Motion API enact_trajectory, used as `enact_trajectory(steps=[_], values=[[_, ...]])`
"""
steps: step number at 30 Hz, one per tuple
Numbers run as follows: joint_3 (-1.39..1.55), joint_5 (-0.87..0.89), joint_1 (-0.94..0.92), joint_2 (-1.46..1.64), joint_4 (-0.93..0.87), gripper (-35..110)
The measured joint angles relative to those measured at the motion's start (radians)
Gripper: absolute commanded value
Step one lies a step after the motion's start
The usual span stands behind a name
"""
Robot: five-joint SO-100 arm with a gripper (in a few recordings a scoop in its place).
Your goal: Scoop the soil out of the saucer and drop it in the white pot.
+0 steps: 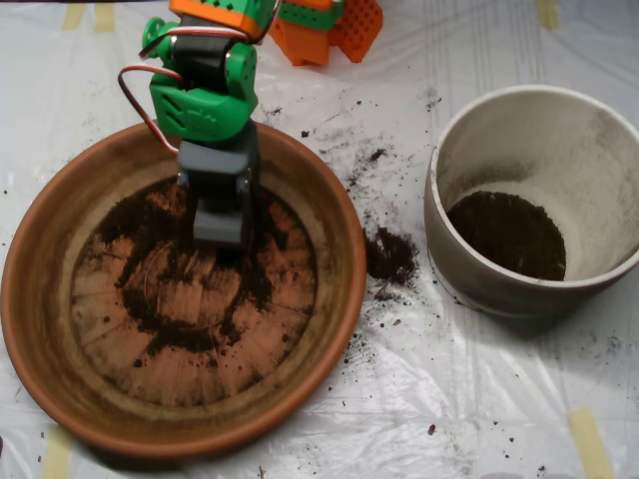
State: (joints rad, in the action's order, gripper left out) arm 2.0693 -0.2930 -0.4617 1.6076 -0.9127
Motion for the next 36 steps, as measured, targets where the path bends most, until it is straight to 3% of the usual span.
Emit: enact_trajectory(steps=[11, 18, 25, 32, 33, 36], values=[[0.028, 0.114, 0.114, 0.268, -0.092, -1], [-0.27, 0.212, 0.301, 0.397, -0.272, -1], [-0.621, 0.158, 0.499, 0.367, -0.414, -1], [-0.643, 0.084, 0.721, 0.314, -0.39, 0], [-0.638, 0.08, 0.753, 0.313, -0.373, 1], [-0.64, 0.091, 0.839, 0.305, -0.359, 26]])
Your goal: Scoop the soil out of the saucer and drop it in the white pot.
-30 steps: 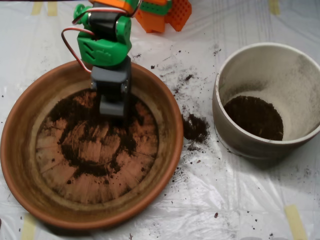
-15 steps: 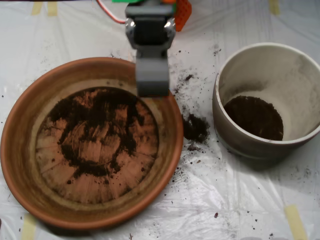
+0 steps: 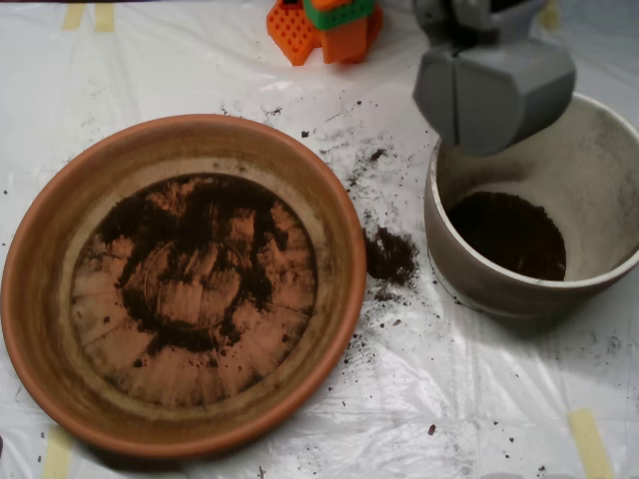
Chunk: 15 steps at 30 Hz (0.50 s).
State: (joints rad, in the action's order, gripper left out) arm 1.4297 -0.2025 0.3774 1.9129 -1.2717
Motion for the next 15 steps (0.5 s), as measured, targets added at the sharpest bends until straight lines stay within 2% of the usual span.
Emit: enact_trajectory(steps=[1, 3, 9, 15], values=[[0.002, 0.009, 0.025, -0.011, -0.005, 36], [0.002, 0.009, 0.051, -0.035, -0.014, 41], [0.002, 0.009, 0.063, -0.044, -0.017, 40], [0.038, 0.021, 0.046, -0.005, -0.011, 30]])
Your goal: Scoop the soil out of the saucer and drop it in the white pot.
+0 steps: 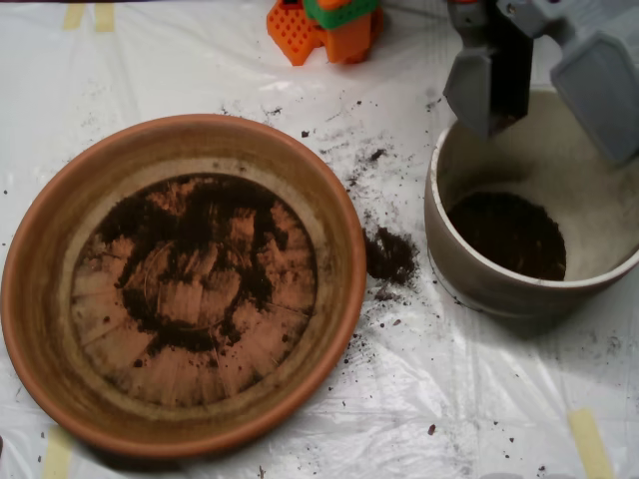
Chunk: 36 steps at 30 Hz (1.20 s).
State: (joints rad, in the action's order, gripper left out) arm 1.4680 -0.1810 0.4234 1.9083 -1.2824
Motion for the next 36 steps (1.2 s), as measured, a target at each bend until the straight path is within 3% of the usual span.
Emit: enact_trajectory(steps=[11, 21, 27, 36], values=[[0.535, 0.003, -0.149, 0.719, 0.173, 25], [0.999, -0.044, -0.278, 1.338, 0.218, 17], [1.154, 0.0, -0.377, 1.368, 0.222, 12], [1.348, 0.032, -0.301, 1.368, 0.224, 9]])
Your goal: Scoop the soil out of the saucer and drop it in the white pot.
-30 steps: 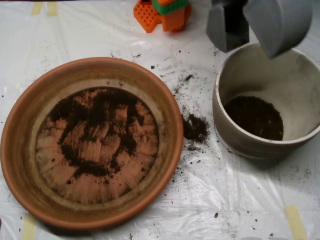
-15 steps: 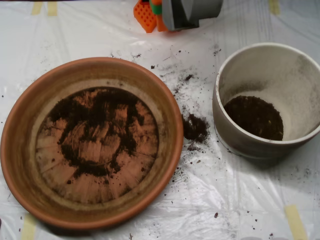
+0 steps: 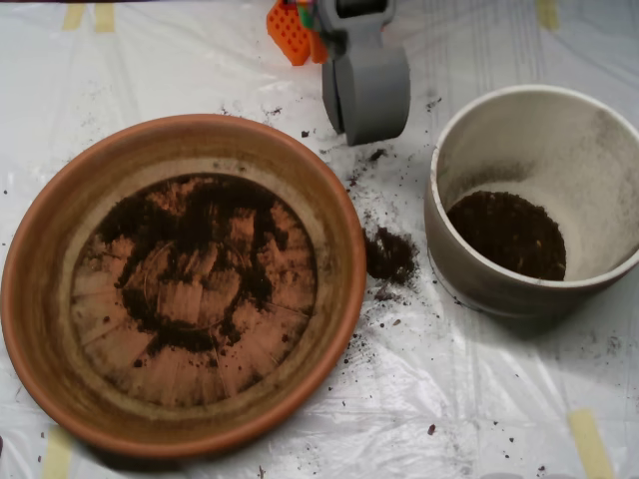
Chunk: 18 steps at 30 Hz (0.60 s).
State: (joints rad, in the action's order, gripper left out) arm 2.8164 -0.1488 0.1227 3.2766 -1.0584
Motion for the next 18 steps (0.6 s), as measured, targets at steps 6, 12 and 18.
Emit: enact_trajectory(steps=[6, 12, 18], values=[[0.1, 0.008, 0.038, 0.0, -0.006, 3], [0.172, 0.025, 0.087, 0.0, -0.002, 3], [0.23, 0.014, 0.089, 0.0, 0.02, 4]])
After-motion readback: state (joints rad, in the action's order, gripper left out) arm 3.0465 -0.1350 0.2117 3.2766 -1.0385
